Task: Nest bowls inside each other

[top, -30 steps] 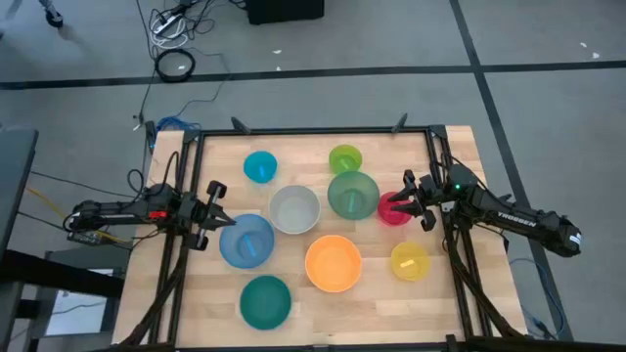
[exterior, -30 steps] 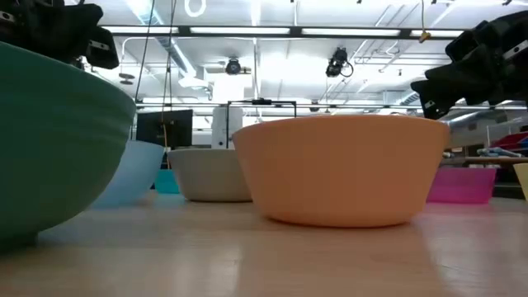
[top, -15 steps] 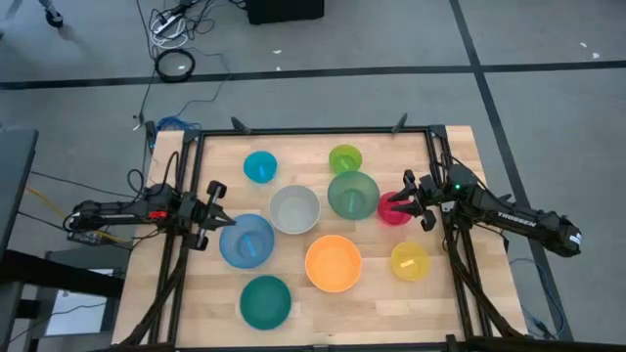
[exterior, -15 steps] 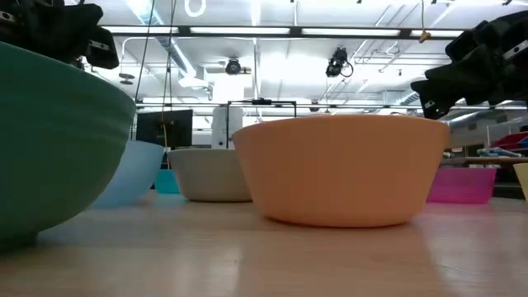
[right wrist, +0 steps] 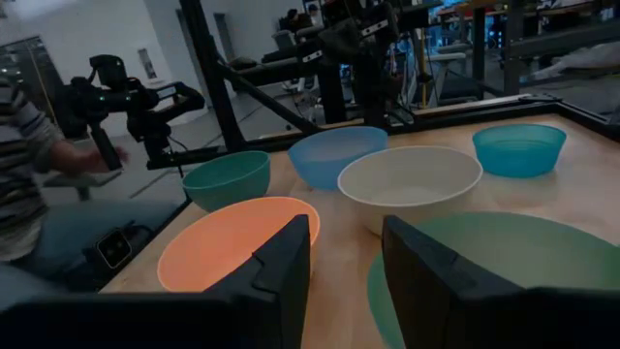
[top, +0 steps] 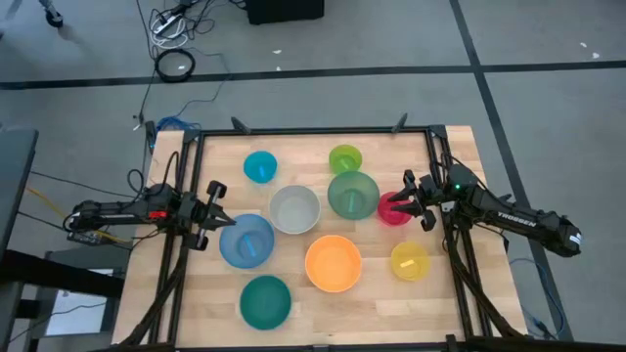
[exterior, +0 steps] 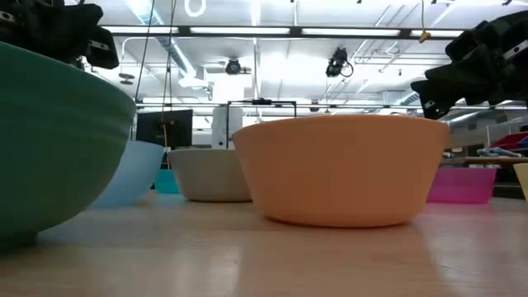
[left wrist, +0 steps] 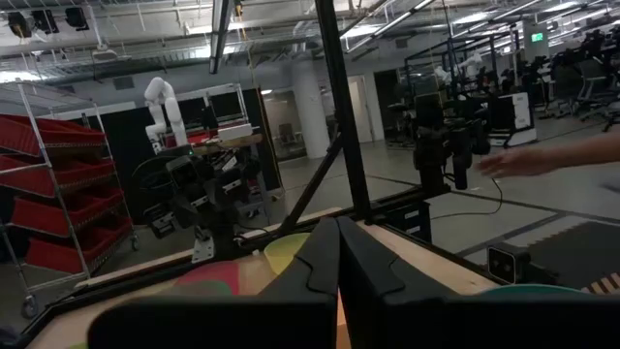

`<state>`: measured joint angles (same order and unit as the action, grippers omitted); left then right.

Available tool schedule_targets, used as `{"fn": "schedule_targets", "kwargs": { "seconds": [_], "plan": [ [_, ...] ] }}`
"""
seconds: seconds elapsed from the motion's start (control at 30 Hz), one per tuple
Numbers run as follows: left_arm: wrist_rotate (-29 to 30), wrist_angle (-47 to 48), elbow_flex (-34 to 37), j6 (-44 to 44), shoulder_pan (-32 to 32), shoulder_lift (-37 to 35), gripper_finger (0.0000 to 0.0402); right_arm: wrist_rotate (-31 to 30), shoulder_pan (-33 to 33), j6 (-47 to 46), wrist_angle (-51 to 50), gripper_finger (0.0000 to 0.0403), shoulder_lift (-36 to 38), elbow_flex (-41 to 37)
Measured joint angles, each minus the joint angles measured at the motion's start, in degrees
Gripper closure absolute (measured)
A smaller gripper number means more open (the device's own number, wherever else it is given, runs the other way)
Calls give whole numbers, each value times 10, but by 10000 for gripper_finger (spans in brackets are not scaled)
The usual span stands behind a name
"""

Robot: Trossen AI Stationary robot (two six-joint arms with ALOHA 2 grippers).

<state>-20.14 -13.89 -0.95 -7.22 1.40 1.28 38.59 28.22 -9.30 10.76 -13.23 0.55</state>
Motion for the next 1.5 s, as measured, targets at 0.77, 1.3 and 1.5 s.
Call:
{"fn": "schedule_targets", "kwargs": {
  "seconds": [0.77,1.3,1.5],
  "plan": [
    [-4,-173,0,60,0,0,394,-6,0,-200,208,282,0,0],
    [144,-249,0,151,1,2,394,-72,13,-367,350,282,1,0],
    [224,-193,4,91,1,2,394,-132,36,-303,269,282,0,0]
  ]
}}
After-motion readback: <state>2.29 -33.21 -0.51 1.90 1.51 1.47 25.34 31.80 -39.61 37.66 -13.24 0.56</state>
